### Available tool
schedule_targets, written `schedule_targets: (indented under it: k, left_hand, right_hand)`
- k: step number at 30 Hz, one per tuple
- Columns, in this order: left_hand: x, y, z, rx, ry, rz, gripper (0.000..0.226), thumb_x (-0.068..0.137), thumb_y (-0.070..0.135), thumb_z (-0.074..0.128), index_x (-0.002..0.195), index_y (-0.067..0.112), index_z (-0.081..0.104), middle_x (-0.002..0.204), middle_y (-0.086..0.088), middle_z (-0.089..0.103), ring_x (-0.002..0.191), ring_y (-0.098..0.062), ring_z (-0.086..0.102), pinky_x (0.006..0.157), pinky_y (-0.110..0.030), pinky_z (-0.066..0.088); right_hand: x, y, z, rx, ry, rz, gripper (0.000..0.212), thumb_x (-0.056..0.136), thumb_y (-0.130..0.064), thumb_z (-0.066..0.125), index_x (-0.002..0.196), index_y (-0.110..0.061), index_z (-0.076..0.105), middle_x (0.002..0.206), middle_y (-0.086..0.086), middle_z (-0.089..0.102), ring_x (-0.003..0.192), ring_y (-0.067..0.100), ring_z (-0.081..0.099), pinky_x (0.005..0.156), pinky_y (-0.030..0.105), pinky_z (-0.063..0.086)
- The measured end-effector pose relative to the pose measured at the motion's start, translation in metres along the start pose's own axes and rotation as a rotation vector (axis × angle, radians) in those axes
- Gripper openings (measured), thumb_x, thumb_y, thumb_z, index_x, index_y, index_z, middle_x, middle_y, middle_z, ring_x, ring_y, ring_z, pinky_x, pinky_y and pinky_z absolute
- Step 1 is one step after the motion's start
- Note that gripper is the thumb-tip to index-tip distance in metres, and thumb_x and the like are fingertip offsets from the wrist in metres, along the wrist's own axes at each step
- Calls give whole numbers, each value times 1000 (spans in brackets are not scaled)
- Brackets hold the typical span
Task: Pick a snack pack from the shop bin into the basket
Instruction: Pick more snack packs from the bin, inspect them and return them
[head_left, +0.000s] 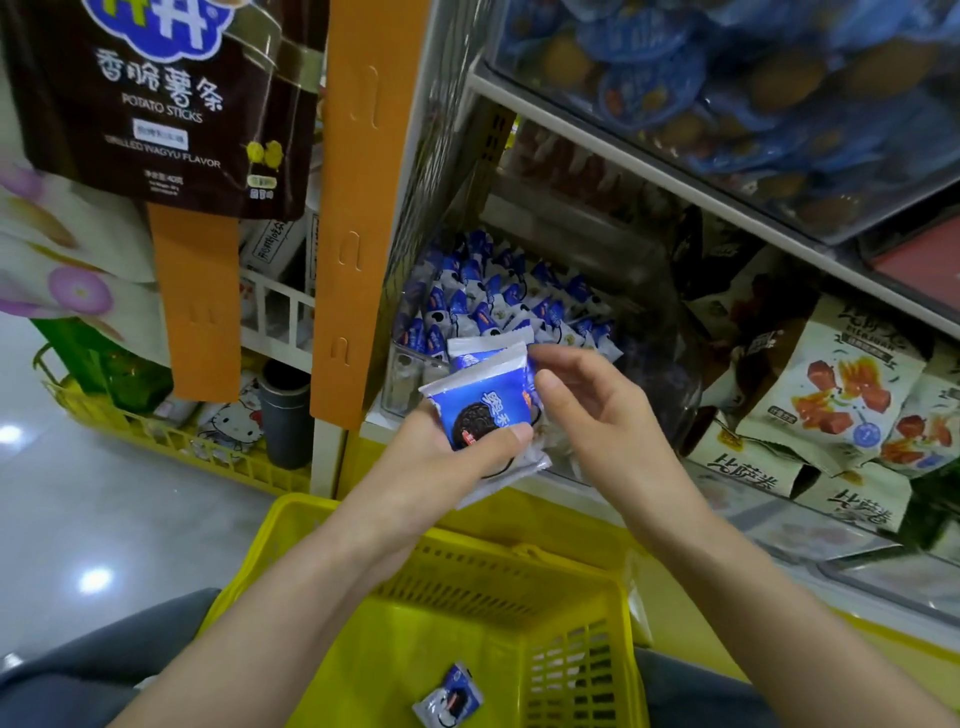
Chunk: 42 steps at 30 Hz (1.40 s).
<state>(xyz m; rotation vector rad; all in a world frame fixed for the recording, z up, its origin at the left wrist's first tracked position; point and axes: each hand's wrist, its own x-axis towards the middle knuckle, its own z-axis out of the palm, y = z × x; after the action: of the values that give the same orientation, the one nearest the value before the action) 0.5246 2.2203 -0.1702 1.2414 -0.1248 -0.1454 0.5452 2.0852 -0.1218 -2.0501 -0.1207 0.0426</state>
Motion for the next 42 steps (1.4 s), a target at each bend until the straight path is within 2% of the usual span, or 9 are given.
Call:
schedule_targets:
  k: [4, 8, 12, 16, 19, 22, 28, 37, 42]
  left_hand:
    - [-1, 2, -2, -44, -37, -58, 21, 83, 11, 64, 92, 30, 63, 92, 14, 72, 87, 2, 66, 73, -12, 51]
    - [-1, 3, -3, -40, -33, -103, 22, 84, 15, 64, 95, 33, 65, 100, 12, 72, 99, -6, 65, 86, -22, 50]
    - [2, 2, -5, -46, 28, -167, 21, 88, 15, 59, 109, 20, 59, 103, -1, 71, 101, -16, 65, 89, -33, 51]
    - [3, 3, -6, -81, 78, -199, 20, 88, 19, 59, 108, 14, 58, 107, -13, 68, 103, -30, 64, 96, -48, 47]
    - [4, 3, -6, -106, 68, -192, 16, 87, 18, 59, 103, 17, 59, 105, -12, 69, 98, -26, 67, 84, -37, 55]
    - [5, 3, -7, -182, 58, -193, 16, 87, 14, 60, 103, 14, 59, 100, -10, 71, 87, -16, 70, 63, -18, 54]
    - [7, 5, -9, -177, 49, -184, 19, 87, 18, 59, 106, 16, 60, 96, -5, 73, 90, -15, 70, 74, -27, 55]
    - [9, 9, -7, -237, 51, -189, 16, 89, 13, 58, 104, 18, 61, 93, 2, 74, 86, -11, 70, 60, -15, 53]
    - [9, 9, -7, -197, 45, -204, 25, 89, 17, 57, 114, 15, 58, 102, -2, 71, 89, -10, 69, 68, -20, 56]
  right_hand:
    - [6, 9, -9, 82, -156, 242, 45, 87, -20, 60, 129, -15, 47, 116, 4, 64, 103, 12, 63, 89, 30, 52]
    - [7, 11, -19, 96, -226, 249, 26, 84, -22, 64, 109, -18, 62, 96, -3, 74, 84, 3, 68, 63, 11, 50]
    - [31, 9, -34, 144, 37, 160, 18, 80, -23, 68, 97, -22, 65, 93, -1, 73, 77, 8, 70, 59, 18, 54]
    - [77, 22, -48, -310, 325, 54, 31, 88, -17, 60, 119, -15, 57, 101, -3, 64, 67, -1, 60, 48, 3, 42]
    - [96, 40, -48, -654, 254, 16, 34, 89, -17, 60, 122, -10, 55, 114, 8, 63, 91, 12, 59, 74, 16, 42]
    - [108, 46, -47, -810, 206, 54, 36, 88, -17, 62, 122, -12, 55, 112, 8, 63, 88, 14, 55, 74, 25, 40]
    - [120, 33, -47, -1007, 118, 110, 39, 87, -16, 61, 126, -19, 54, 114, 10, 62, 95, 24, 61, 76, 33, 46]
    - [113, 43, -52, -1123, 12, 86, 37, 88, -19, 60, 124, -19, 56, 120, 9, 61, 100, 24, 60, 83, 37, 50]
    - [132, 46, -35, -850, 74, 153, 39, 87, -19, 64, 125, -14, 56, 123, 9, 59, 108, 21, 57, 85, 27, 41]
